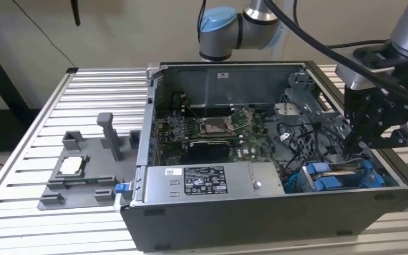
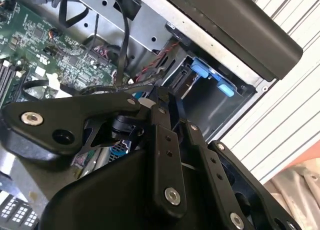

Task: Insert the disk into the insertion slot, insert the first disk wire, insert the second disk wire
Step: 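Insert the first disk wire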

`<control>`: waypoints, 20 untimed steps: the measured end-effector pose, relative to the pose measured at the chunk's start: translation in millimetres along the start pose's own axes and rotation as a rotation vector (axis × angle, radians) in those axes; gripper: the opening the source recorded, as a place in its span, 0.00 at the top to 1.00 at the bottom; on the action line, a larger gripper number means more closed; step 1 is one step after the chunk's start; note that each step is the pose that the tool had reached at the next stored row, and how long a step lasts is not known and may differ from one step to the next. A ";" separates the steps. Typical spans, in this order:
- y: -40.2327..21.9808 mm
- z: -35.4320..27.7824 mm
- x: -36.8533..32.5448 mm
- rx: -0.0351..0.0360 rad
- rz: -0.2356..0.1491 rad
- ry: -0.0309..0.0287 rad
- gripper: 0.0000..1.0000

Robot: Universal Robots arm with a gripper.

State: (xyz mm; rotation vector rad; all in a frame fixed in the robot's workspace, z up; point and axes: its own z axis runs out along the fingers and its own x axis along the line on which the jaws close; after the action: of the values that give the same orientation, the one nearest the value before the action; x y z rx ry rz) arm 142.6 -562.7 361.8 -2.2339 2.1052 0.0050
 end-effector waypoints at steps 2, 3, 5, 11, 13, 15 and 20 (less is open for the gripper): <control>-3.6 1.2 0.8 -0.0051 0.000 -0.0037 0.81; -4.3 1.8 1.1 -0.0059 0.001 -0.0044 0.81; -4.2 2.7 2.0 -0.0066 0.007 -0.0042 0.81; -4.3 4.3 7.4 -0.0081 0.024 -0.0039 0.81; -4.3 4.2 7.4 -0.0082 0.024 -0.0039 0.81; -4.3 5.2 7.4 -0.0076 0.035 -0.0037 0.81; -7.1 11.2 8.1 -0.0062 0.060 -0.0071 0.81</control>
State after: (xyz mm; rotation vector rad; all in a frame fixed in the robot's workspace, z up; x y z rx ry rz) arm 150.7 -569.7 350.5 -2.1694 2.1711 0.0228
